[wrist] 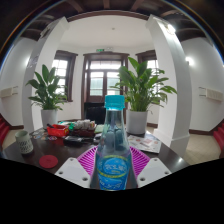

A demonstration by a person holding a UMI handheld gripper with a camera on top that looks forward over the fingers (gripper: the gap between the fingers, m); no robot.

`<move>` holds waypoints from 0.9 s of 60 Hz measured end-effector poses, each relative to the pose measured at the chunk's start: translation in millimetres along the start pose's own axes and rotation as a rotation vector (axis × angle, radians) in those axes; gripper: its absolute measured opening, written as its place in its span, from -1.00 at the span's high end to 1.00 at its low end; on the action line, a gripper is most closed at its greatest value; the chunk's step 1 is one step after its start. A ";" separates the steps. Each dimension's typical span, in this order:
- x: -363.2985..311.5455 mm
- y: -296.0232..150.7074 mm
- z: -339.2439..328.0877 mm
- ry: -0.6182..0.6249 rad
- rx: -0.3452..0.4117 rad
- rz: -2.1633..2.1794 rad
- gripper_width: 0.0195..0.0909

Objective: Pour water

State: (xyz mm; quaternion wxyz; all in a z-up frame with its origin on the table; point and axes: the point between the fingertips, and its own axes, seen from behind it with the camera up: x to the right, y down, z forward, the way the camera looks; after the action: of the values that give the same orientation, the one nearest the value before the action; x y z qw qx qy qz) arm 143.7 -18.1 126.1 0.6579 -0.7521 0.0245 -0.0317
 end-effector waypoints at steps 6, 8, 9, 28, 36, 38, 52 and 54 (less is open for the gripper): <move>7.6 0.9 -1.3 0.028 0.013 0.005 0.51; 12.1 -9.5 5.1 0.034 0.016 0.003 0.61; 7.3 -2.8 -1.8 0.046 0.017 0.004 0.61; -11.9 -12.3 -4.1 0.075 -0.014 -0.249 0.62; -60.4 -31.6 6.4 0.020 0.003 -0.598 0.62; -80.0 -35.2 3.3 0.009 0.013 -0.685 0.61; -202.8 -56.9 17.2 -0.071 0.083 -1.269 0.62; -215.8 -55.7 20.4 -0.073 0.085 -1.343 0.54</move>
State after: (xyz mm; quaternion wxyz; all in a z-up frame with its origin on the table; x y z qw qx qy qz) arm -70.1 26.4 175.3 0.5247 -0.5781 -0.4721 -0.4094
